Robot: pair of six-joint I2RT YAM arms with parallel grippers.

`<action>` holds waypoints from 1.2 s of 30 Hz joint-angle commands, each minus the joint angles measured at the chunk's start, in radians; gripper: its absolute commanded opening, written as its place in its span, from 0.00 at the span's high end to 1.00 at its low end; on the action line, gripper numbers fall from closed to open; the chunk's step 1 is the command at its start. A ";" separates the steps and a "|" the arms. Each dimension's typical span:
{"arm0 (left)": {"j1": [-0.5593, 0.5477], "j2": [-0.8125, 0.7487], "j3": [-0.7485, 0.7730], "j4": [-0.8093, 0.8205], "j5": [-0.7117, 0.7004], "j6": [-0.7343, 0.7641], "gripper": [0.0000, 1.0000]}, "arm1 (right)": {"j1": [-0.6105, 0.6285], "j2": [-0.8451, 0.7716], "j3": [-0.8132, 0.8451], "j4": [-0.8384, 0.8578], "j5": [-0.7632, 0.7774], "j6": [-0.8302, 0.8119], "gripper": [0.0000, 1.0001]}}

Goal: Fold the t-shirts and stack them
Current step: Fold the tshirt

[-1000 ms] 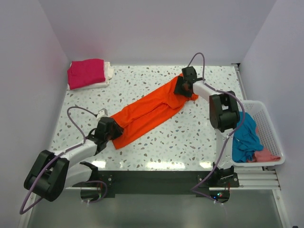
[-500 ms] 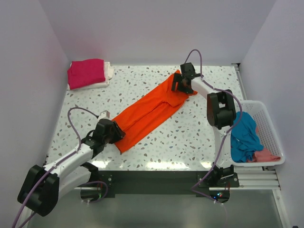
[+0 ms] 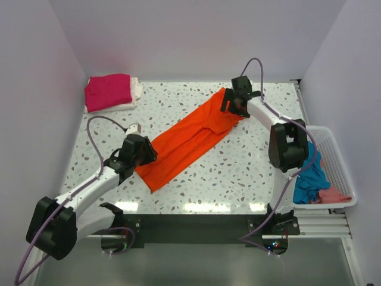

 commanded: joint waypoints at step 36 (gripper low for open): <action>-0.086 0.272 -0.137 0.254 -0.025 -0.034 0.72 | 0.058 0.167 0.022 0.009 -0.038 0.166 0.53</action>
